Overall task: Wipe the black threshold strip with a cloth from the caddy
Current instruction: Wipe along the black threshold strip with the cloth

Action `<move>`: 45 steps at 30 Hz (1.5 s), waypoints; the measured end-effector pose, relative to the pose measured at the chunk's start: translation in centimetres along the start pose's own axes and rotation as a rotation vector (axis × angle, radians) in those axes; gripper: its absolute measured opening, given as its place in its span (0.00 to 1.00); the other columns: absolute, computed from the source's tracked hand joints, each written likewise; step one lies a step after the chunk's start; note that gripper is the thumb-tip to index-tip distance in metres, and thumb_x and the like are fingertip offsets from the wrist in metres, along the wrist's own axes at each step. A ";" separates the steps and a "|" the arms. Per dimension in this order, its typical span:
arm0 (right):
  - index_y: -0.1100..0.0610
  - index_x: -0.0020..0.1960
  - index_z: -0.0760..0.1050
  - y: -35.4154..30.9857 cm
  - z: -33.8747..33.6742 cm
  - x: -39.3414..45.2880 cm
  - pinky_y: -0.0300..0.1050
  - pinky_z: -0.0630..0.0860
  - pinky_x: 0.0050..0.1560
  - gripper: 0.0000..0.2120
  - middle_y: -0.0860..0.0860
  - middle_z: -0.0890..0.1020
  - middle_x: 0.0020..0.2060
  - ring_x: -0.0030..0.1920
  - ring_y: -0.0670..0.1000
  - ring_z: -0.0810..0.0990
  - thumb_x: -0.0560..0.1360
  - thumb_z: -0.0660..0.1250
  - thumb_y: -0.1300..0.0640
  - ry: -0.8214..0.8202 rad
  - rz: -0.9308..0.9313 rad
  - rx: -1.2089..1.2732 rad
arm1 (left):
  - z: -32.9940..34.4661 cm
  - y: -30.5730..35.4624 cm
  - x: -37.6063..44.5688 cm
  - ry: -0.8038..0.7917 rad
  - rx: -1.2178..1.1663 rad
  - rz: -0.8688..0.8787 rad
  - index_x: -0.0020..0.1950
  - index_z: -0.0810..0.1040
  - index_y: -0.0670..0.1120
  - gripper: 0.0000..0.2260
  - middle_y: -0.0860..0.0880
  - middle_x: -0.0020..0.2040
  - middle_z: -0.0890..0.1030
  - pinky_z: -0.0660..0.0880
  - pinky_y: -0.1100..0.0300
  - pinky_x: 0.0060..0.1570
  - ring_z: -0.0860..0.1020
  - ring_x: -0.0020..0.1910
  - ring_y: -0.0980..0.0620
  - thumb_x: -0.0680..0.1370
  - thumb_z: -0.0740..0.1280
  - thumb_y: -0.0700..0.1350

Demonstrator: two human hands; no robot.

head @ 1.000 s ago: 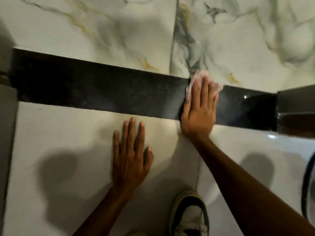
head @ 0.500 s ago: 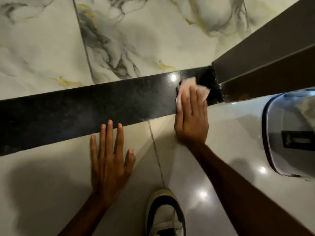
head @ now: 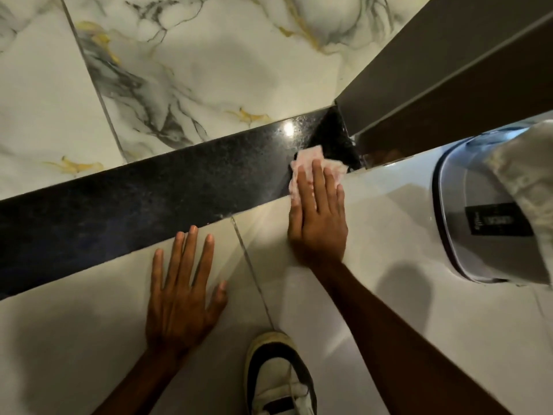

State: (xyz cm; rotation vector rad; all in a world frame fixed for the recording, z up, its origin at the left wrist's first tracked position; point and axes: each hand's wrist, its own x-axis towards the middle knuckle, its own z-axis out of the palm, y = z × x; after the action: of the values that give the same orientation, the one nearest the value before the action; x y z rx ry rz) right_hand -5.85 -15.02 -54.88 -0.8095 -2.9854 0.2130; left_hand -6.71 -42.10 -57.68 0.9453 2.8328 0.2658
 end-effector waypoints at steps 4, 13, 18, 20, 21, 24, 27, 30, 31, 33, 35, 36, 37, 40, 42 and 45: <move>0.55 0.88 0.55 -1.1 0.4 7.1 0.61 0.57 0.89 0.30 0.56 0.56 0.88 0.89 0.58 0.54 0.89 0.44 0.46 0.039 -0.004 -0.022 | 0.3 -0.2 -0.1 0.001 0.005 -0.007 0.89 0.54 0.45 0.36 0.40 0.90 0.53 0.43 0.41 0.88 0.48 0.90 0.42 0.85 0.55 0.60; 0.53 0.88 0.56 -1.5 0.3 1.5 0.60 0.55 0.90 0.29 0.54 0.56 0.89 0.89 0.55 0.51 0.89 0.51 0.47 -0.056 -0.183 0.054 | -0.3 0.1 0.2 -0.019 0.039 -0.010 0.89 0.56 0.44 0.35 0.39 0.90 0.53 0.41 0.43 0.88 0.53 0.89 0.39 0.84 0.54 0.59; 0.54 0.88 0.55 0.4 -0.4 3.6 0.61 0.55 0.90 0.29 0.55 0.56 0.89 0.89 0.57 0.52 0.89 0.48 0.47 -0.017 0.000 -0.008 | -0.5 0.3 0.3 -0.019 0.044 -0.013 0.89 0.57 0.44 0.34 0.39 0.89 0.55 0.43 0.42 0.88 0.53 0.88 0.40 0.85 0.53 0.59; 0.54 0.89 0.51 -0.8 0.3 7.6 0.62 0.55 0.90 0.30 0.56 0.52 0.89 0.90 0.58 0.50 0.90 0.44 0.45 -0.003 0.013 -0.032 | -0.3 0.1 0.2 -0.010 0.033 -0.007 0.89 0.55 0.45 0.34 0.40 0.90 0.54 0.42 0.43 0.88 0.51 0.89 0.41 0.86 0.51 0.59; 0.53 0.89 0.49 -1.7 0.8 9.5 0.62 0.55 0.89 0.30 0.56 0.51 0.89 0.90 0.58 0.49 0.90 0.43 0.45 0.001 0.028 -0.039 | -0.2 0.0 0.2 -0.002 0.028 0.000 0.89 0.55 0.45 0.34 0.40 0.90 0.53 0.42 0.43 0.88 0.50 0.89 0.42 0.86 0.51 0.59; 0.53 0.89 0.49 -5.8 1.8 11.4 0.63 0.54 0.89 0.31 0.57 0.52 0.89 0.89 0.58 0.49 0.89 0.45 0.44 -0.012 -0.034 -0.029 | 0.0 0.0 0.3 0.005 0.039 -0.012 0.89 0.56 0.46 0.33 0.40 0.90 0.54 0.43 0.43 0.88 0.50 0.89 0.42 0.85 0.53 0.57; 0.53 0.89 0.52 -8.1 1.6 5.5 0.61 0.52 0.90 0.30 0.56 0.53 0.89 0.90 0.58 0.48 0.89 0.51 0.45 -0.055 -0.248 0.095 | -0.4 0.2 0.3 -0.006 0.046 -0.023 0.89 0.58 0.46 0.33 0.39 0.89 0.56 0.45 0.41 0.87 0.55 0.88 0.40 0.84 0.55 0.56; 0.51 0.87 0.58 -4.9 0.9 -0.4 0.58 0.53 0.90 0.28 0.53 0.58 0.88 0.89 0.55 0.51 0.89 0.55 0.47 -0.088 -0.284 0.095 | -0.8 0.3 0.4 -0.032 0.062 -0.023 0.88 0.60 0.45 0.33 0.39 0.89 0.57 0.44 0.41 0.87 0.57 0.87 0.38 0.84 0.55 0.56; 0.51 0.87 0.59 -3.6 0.7 -0.8 0.57 0.53 0.90 0.28 0.53 0.59 0.88 0.89 0.54 0.51 0.88 0.56 0.47 -0.085 -0.216 0.091 | -0.8 0.3 0.4 -0.033 0.064 -0.030 0.88 0.60 0.45 0.33 0.39 0.89 0.57 0.44 0.41 0.87 0.57 0.87 0.38 0.84 0.55 0.57; 0.52 0.88 0.58 -2.0 0.4 1.0 0.58 0.54 0.90 0.28 0.54 0.58 0.88 0.89 0.55 0.53 0.89 0.53 0.48 -0.039 -0.020 0.052 | -0.6 0.2 0.3 -0.035 0.055 -0.033 0.89 0.58 0.46 0.33 0.39 0.89 0.56 0.43 0.42 0.88 0.55 0.88 0.39 0.85 0.54 0.58; 0.53 0.88 0.54 -2.3 0.4 4.4 0.61 0.56 0.89 0.30 0.55 0.56 0.89 0.89 0.57 0.52 0.89 0.45 0.45 -0.009 0.130 0.004 | -0.2 0.1 0.1 -0.026 0.043 -0.019 0.90 0.55 0.47 0.33 0.40 0.90 0.55 0.43 0.41 0.88 0.52 0.89 0.40 0.86 0.52 0.59; 0.54 0.89 0.52 -2.9 0.5 6.0 0.62 0.55 0.90 0.32 0.56 0.54 0.89 0.89 0.58 0.51 0.88 0.40 0.43 -0.017 0.163 0.003 | 0.0 -0.1 0.1 -0.024 0.044 -0.016 0.90 0.53 0.47 0.34 0.40 0.90 0.54 0.43 0.41 0.88 0.51 0.89 0.41 0.86 0.52 0.59; 0.54 0.89 0.50 -3.7 0.7 7.0 0.63 0.53 0.90 0.33 0.56 0.52 0.89 0.90 0.59 0.50 0.87 0.38 0.42 -0.038 0.182 0.020 | 0.1 -0.1 0.1 -0.030 0.045 -0.014 0.90 0.52 0.47 0.34 0.40 0.90 0.54 0.43 0.41 0.88 0.50 0.90 0.41 0.86 0.52 0.60; 0.55 0.89 0.47 -5.9 0.3 5.7 0.59 0.44 0.91 0.32 0.54 0.45 0.89 0.90 0.58 0.45 0.88 0.46 0.47 -0.121 0.175 0.127 | -0.6 0.2 0.3 -0.093 0.042 -0.014 0.90 0.49 0.47 0.36 0.39 0.90 0.52 0.47 0.37 0.87 0.50 0.89 0.39 0.85 0.53 0.61; 0.56 0.89 0.47 -6.8 -1.4 1.4 0.60 0.46 0.91 0.32 0.54 0.45 0.89 0.89 0.58 0.43 0.89 0.56 0.62 -0.194 0.163 0.186 | -2.5 0.5 0.4 -0.172 0.005 -0.002 0.90 0.50 0.46 0.36 0.38 0.90 0.51 0.51 0.34 0.86 0.52 0.89 0.37 0.85 0.53 0.61; 0.51 0.89 0.43 -6.7 -6.2 -4.7 0.60 0.45 0.88 0.41 0.49 0.38 0.87 0.88 0.56 0.37 0.87 0.64 0.65 -0.425 0.256 0.313 | -7.6 1.8 0.3 -0.265 -0.029 0.070 0.89 0.54 0.43 0.35 0.37 0.89 0.53 0.56 0.30 0.84 0.55 0.88 0.35 0.86 0.51 0.61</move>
State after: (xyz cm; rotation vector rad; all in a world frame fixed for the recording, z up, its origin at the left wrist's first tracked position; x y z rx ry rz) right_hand -4.63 -22.37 -47.77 -1.2321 -3.0734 0.9448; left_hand -7.35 -41.39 -49.94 0.9936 2.5527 0.1735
